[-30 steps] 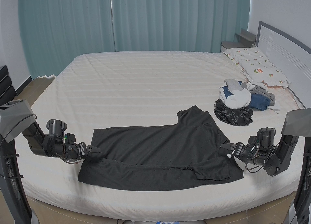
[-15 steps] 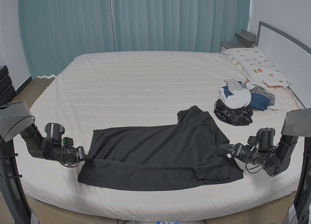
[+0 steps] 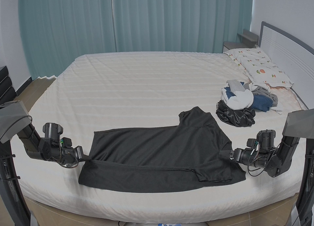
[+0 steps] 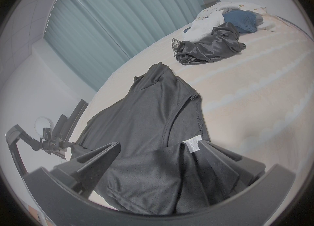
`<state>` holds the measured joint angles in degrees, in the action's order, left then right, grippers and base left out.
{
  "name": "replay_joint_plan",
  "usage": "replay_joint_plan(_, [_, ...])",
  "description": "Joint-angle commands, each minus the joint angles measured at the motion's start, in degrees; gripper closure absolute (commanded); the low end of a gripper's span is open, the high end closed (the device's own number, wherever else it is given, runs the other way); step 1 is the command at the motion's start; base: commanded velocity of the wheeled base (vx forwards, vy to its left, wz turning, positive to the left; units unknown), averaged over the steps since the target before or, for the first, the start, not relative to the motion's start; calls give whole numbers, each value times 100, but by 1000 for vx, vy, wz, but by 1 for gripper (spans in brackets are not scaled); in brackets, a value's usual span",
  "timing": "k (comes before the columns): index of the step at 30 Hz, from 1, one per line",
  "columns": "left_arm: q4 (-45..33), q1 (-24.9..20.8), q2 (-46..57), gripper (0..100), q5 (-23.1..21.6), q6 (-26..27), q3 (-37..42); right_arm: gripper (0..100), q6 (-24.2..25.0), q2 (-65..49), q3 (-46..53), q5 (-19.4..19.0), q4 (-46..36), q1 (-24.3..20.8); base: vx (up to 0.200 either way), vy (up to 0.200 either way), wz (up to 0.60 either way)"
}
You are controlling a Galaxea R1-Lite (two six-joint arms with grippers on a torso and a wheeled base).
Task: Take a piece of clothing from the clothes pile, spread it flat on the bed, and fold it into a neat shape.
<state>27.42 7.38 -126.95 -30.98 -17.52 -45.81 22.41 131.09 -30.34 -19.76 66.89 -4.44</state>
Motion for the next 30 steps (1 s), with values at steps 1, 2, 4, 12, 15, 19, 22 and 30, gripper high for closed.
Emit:
replay_joint_plan(1, [1, 1, 30, 100, -14, -15, 28, 0, -184, 330, -24, -151, 70, 57, 0, 0, 0])
replay_joint_plan(2, [1, 1, 30, 100, -14, -15, 28, 0, -184, 330, -24, -151, 70, 57, 0, 0, 0])
replay_joint_plan(4, [1, 1, 21, 100, -14, -15, 28, 0, -202, 435, -68, -318, 79, 48, 0, 0, 0])
replay_joint_plan(12, [1, 1, 21, 100, -14, -15, 28, 0, -193, 550, -191, -485, 193, 48, 0, 0, 0])
replay_joint_plan(15, [1, 1, 13, 100, -14, -41, 28, 100, -219, 690, -200, -555, 254, 66, 0, 0, 0])
replay_joint_plan(19, [1, 1, -5, 100, -14, -41, 28, 100, -360, 708, -130, -555, 386, 189, 0, 0, 0])
replay_joint_plan(22, [1, 1, -22, 100, -14, -41, 28, 100, -421, 690, -86, -573, 509, 268, 0, 0, 0])
replay_joint_plan(30, [1, 1, -31, 100, -14, -41, 28, 100, -351, 655, 20, -599, 966, 303, 0, 0, 0])
